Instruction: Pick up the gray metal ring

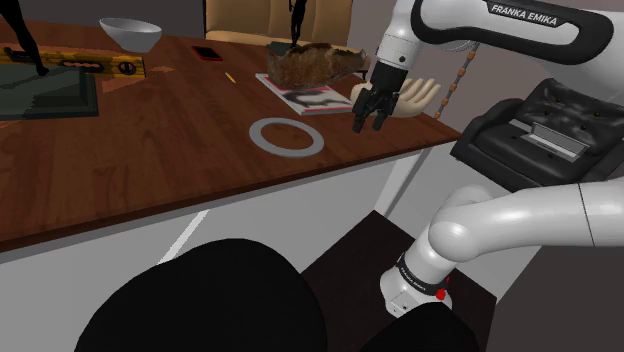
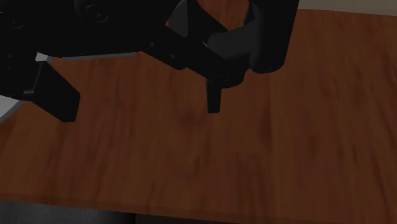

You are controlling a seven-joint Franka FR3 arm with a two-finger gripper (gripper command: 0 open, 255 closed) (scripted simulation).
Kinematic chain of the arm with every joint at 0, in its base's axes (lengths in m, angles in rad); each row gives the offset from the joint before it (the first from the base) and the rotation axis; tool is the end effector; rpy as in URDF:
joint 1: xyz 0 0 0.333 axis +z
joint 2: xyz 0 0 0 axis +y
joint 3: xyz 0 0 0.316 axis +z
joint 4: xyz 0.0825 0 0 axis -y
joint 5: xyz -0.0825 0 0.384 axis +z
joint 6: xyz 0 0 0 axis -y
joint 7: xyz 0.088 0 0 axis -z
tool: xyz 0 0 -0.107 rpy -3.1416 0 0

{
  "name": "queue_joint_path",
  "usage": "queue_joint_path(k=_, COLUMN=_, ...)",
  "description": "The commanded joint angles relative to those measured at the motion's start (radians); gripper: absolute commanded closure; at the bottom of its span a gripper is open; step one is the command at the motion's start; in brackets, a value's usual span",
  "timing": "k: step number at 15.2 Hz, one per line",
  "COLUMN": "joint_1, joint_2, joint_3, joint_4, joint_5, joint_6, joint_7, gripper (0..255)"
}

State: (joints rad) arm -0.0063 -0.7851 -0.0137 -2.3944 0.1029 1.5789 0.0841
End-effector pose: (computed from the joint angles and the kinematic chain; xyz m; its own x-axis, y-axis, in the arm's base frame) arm 0.3067 0.0037 0.5735 0.9942 -0.0999 -0.0398 -0.1037 -0.9886 -0.1093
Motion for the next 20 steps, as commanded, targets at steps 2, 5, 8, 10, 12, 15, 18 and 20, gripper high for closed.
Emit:
queue_joint_path(k=2, joint_1=0.009, joint_2=0.026, joint_3=0.022, joint_4=0.021, joint_5=0.005, joint_6=0.011, joint_7=0.015, gripper=0)
queue_joint_path(k=5, joint_1=0.030, joint_2=0.108, joint_3=0.085, joint_4=0.088, joint_5=0.013, joint_6=0.039, joint_7=0.060, gripper=0)
queue_joint_path(k=8, joint_1=0.047, joint_2=0.194, joint_3=0.147, joint_4=0.164, joint_5=0.010, joint_6=0.062, joint_7=0.106, gripper=0)
queue_joint_path(k=10, joint_1=0.055, joint_2=0.254, joint_3=0.188, joint_4=0.220, joint_5=0.002, joint_6=0.073, joint_7=0.139, gripper=0)
queue_joint_path(k=12, joint_1=0.062, joint_2=0.316, joint_3=0.229, joint_4=0.280, joint_5=-0.012, joint_6=0.080, joint_7=0.172, gripper=0)
queue_joint_path(k=15, joint_1=0.064, joint_2=0.318, joint_3=0.234, joint_4=0.256, joint_5=-0.012, joint_6=0.107, joint_7=0.175, gripper=0)
queue_joint_path(k=18, joint_1=0.065, joint_2=0.315, joint_3=0.236, joint_4=0.212, joint_5=-0.010, joint_6=0.147, joint_7=0.174, gripper=0)
queue_joint_path(k=20, joint_1=0.066, joint_2=0.313, joint_3=0.238, joint_4=0.176, joint_5=-0.008, joint_6=0.181, joint_7=0.174, gripper=0)
